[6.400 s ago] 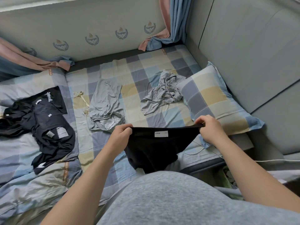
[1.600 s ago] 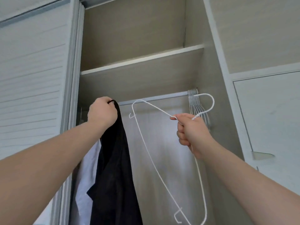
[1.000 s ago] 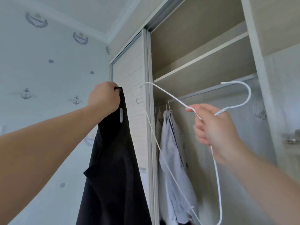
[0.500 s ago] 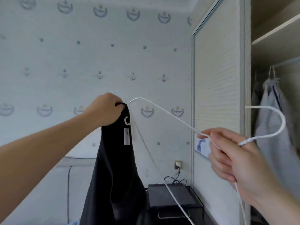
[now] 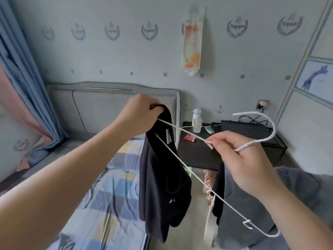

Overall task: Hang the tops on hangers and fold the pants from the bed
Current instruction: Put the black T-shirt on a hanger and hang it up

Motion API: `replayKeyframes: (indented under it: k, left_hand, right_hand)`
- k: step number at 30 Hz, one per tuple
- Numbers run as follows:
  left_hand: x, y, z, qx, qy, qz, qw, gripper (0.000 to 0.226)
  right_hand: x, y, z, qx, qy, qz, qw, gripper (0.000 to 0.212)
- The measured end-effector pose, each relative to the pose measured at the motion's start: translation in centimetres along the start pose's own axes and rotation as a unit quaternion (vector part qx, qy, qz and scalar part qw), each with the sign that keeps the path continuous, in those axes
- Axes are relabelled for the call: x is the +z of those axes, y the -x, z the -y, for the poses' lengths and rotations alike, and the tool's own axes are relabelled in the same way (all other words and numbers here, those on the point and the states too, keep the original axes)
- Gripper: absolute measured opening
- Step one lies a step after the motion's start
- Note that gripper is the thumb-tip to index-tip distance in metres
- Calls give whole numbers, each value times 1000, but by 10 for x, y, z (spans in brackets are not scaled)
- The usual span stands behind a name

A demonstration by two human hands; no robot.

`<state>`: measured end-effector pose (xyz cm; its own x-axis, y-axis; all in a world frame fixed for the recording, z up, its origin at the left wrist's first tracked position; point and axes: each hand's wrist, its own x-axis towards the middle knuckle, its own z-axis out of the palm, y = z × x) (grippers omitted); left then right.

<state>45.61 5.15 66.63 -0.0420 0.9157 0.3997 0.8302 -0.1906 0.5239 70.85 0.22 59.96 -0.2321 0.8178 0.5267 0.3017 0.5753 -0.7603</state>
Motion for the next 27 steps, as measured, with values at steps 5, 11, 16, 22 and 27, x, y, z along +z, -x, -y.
replayKeyframes:
  k: [5,11,16,22,27]
  left_hand:
    - [5,48,34,-36,60,57,996,23]
    - [6,96,65,-74,125,161,976,21]
    - [-3,131,111,-7,2,264,965,17]
    - [-33,150,169,143,-222,193,945,27]
    - [-41,164,195,100,-165,208,959,46]
  right_hand:
    - [67,13,-15,24,-6,56,998,17]
    - [163,33,-40,215,-204,119,948,40]
    - [198,51,-44,218,-335,102,911,34]
    - [214,55,-38,179,-324,143,918,27]
    - [218,54,-47,167,-281,158,932,20]
